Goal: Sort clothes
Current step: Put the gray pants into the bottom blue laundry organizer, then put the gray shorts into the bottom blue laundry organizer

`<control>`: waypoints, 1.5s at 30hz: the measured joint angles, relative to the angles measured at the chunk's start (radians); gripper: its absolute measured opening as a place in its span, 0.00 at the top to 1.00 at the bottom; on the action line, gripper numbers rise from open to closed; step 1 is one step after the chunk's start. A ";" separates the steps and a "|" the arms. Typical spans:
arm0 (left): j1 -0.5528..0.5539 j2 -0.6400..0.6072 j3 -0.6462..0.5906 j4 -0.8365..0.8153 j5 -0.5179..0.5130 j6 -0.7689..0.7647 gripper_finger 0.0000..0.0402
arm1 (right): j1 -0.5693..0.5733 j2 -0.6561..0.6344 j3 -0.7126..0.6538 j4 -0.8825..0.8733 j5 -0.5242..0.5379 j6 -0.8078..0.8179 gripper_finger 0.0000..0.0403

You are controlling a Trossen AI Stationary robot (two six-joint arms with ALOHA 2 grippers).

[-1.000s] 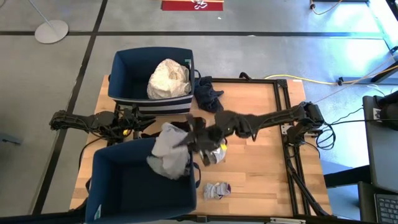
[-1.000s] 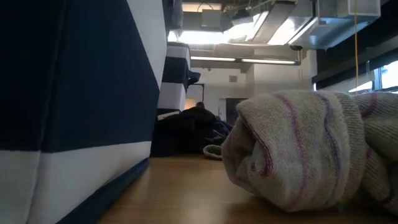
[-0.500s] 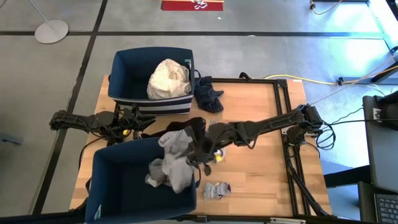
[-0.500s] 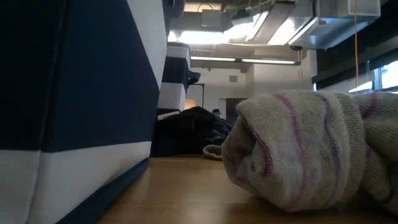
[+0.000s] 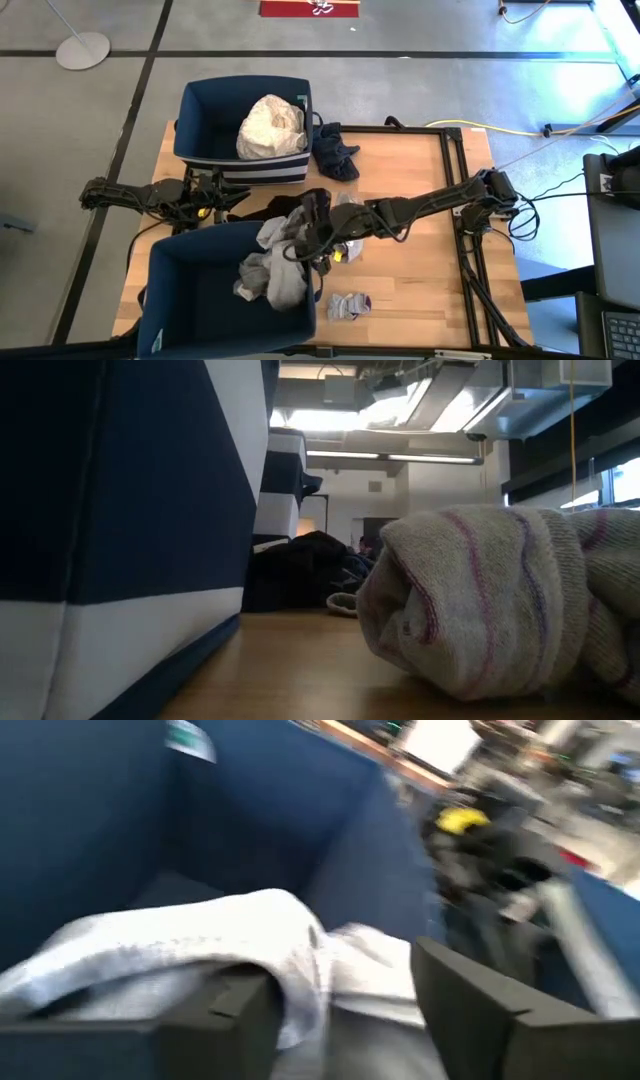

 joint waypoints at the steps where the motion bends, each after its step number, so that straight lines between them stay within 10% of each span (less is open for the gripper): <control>1: 0.000 0.000 0.000 0.000 0.000 0.000 0.85 | 0.004 -0.010 0.000 -0.004 0.043 -0.003 0.43; 12: 0.000 0.000 0.000 -0.001 0.000 0.001 0.85 | 0.040 -0.220 0.000 -0.280 0.267 0.035 0.31; 26: 0.000 0.000 0.000 -0.001 0.000 0.000 0.85 | 0.038 -0.243 0.001 -0.392 0.140 0.198 0.31; 37: 0.000 0.000 0.000 -0.010 0.000 -0.001 0.85 | -0.049 -0.285 -0.006 -0.787 0.268 0.402 0.31; 45: 0.000 0.000 0.000 0.016 -0.022 0.025 0.85 | -0.161 -0.301 -0.254 -0.726 0.190 0.469 0.31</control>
